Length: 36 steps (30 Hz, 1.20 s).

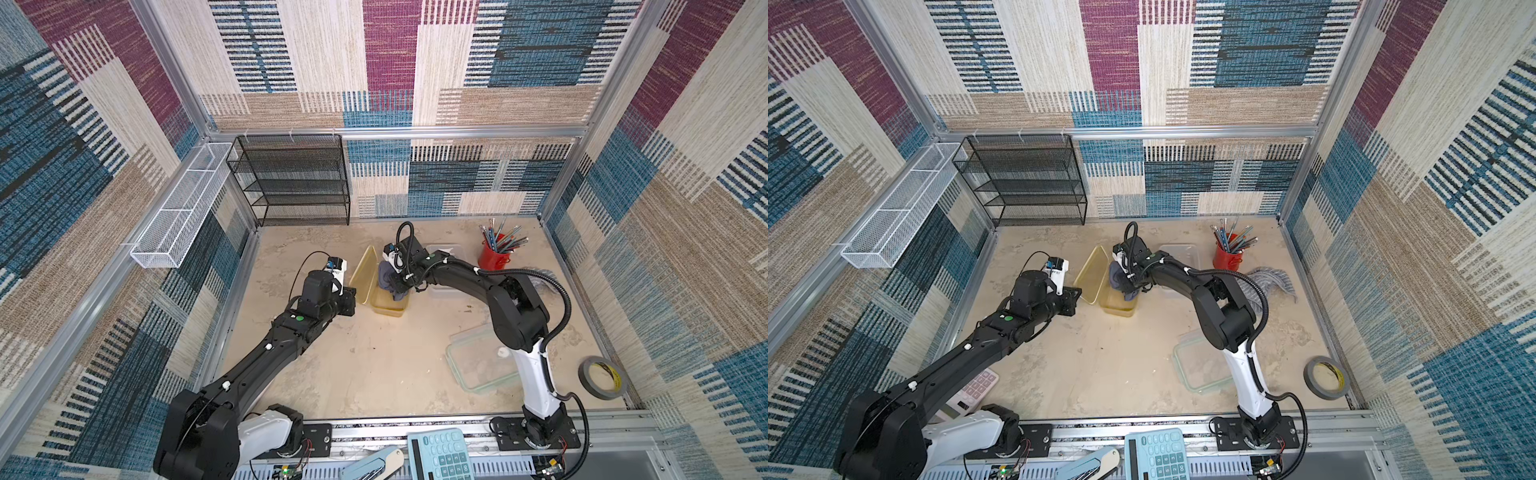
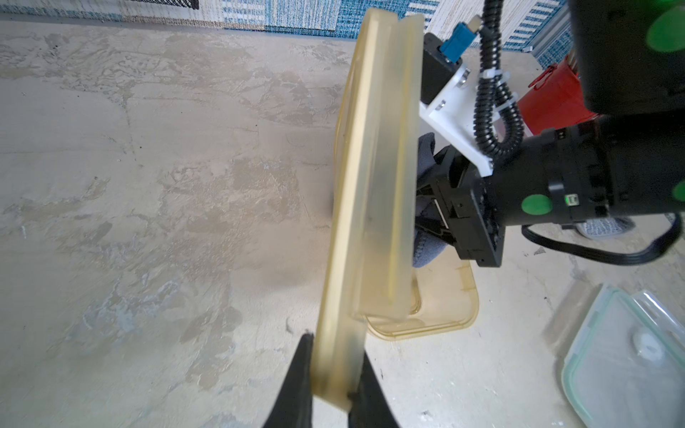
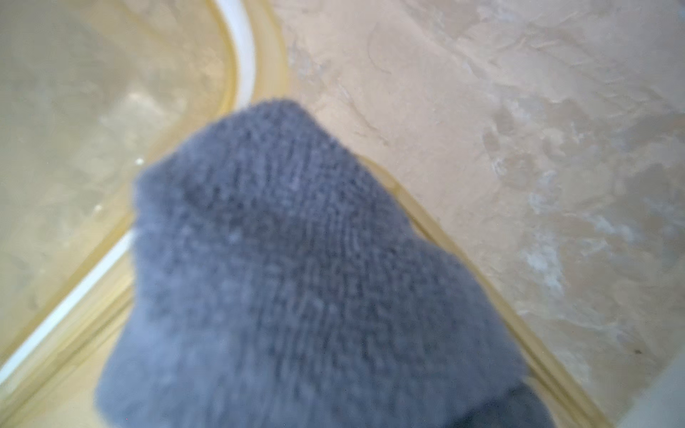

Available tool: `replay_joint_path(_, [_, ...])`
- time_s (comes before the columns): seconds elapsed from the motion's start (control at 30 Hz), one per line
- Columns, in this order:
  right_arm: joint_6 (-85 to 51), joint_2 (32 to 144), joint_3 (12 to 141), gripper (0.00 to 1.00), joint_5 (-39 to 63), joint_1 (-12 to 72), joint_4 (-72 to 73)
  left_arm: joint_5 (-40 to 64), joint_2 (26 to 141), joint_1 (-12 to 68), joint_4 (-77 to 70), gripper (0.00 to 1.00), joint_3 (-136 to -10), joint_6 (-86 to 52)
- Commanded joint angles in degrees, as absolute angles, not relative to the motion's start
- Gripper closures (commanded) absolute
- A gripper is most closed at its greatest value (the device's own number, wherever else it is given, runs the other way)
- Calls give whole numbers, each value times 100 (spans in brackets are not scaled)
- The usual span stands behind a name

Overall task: Wipe the insides of the lunch boxes
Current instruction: Wipe the dirt inside the lunch box.

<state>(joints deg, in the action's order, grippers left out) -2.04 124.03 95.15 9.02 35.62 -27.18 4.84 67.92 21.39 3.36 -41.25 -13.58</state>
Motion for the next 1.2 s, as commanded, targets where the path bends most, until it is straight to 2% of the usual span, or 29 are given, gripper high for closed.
replay_joint_path(0.0, [-869, 12310, 9367, 87, 1779, 3538, -1643, 711, 6815, 2152, 456, 100, -4148, -1442])
replay_joint_path(0.17, [-1327, 12409, 9305, 90, 2769, 3655, -1356, 765, 6876, 2158, 248, 100, -4092, -1581])
replay_joint_path(0.37, [-1539, 12601, 9509, 91, 3330, 3956, -1422, 724, 6971, 2162, 39, 100, -4061, -1790])
replay_joint_path(0.63, [-1812, 12594, 9315, 92, 3767, 4156, -1558, 428, 6961, 2157, 0, 100, -4080, -1967])
replay_joint_path(0.8, [-1468, 12599, 9340, 90, 3814, 4230, -2337, 240, 7030, 2161, 55, 100, -4133, -2043])
replay_joint_path(0.87, [-1177, 12648, 9398, 89, 3653, 4252, -2810, 140, 7063, 2161, 140, 100, -4191, -2035])
replay_joint_path(1.17, [-233, 12928, 9778, 86, 1774, 4254, -4354, -34, 7057, 2157, 365, 100, -4316, -1879])
